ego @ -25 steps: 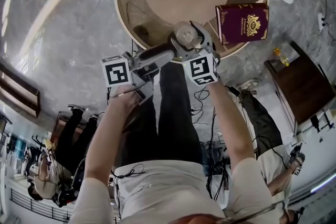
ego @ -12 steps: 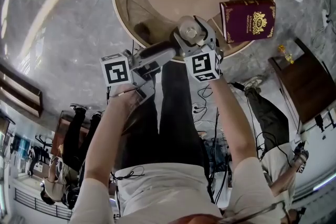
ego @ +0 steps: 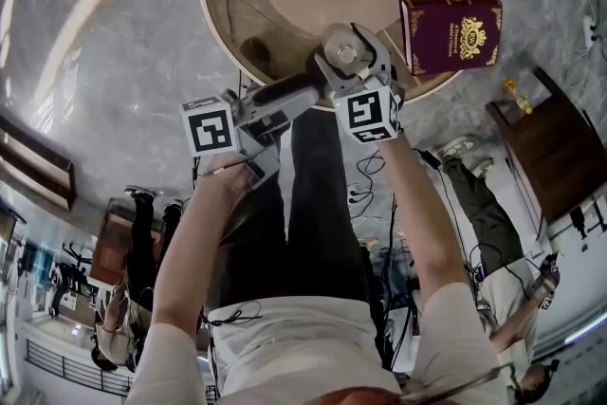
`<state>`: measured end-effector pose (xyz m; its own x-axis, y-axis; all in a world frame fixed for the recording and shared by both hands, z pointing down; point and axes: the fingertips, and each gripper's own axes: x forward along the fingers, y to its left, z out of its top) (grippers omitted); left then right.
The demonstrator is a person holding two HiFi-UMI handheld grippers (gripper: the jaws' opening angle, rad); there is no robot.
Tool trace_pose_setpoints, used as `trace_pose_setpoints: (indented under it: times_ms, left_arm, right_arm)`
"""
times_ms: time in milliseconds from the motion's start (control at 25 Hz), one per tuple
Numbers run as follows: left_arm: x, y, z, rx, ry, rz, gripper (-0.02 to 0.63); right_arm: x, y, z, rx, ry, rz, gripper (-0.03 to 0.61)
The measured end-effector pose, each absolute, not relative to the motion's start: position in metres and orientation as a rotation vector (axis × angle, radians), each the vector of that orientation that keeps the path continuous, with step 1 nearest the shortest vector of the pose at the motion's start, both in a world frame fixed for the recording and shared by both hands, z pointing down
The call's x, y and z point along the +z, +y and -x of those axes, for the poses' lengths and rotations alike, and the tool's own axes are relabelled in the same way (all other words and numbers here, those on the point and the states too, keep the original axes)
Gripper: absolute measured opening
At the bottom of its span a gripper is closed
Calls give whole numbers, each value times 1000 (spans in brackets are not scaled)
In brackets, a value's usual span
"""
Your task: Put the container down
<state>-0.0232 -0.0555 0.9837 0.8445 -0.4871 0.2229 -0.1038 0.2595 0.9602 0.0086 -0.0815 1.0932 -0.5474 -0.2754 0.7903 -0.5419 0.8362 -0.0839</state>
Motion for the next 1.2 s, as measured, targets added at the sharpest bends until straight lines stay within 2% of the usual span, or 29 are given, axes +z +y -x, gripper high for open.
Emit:
trace_pose_setpoints:
  times_ms: [520, 680, 960, 1200]
  left_arm:
    - [988, -45, 23, -283, -553, -1295, 273]
    - [985, -41, 20, -294, -557, -1289, 273]
    - [968, -34, 18, -333, -566, -1275, 273]
    - [940, -30, 14, -345, -572, -1293, 273]
  right_arm:
    - [1096, -77, -7, 355, -2180, -597, 342]
    - [1093, -79, -9, 370, -2176, -604, 380]
    - [1060, -76, -6, 351, -2212, -589, 382]
    - [1017, -73, -10, 354, -2245, -607, 324]
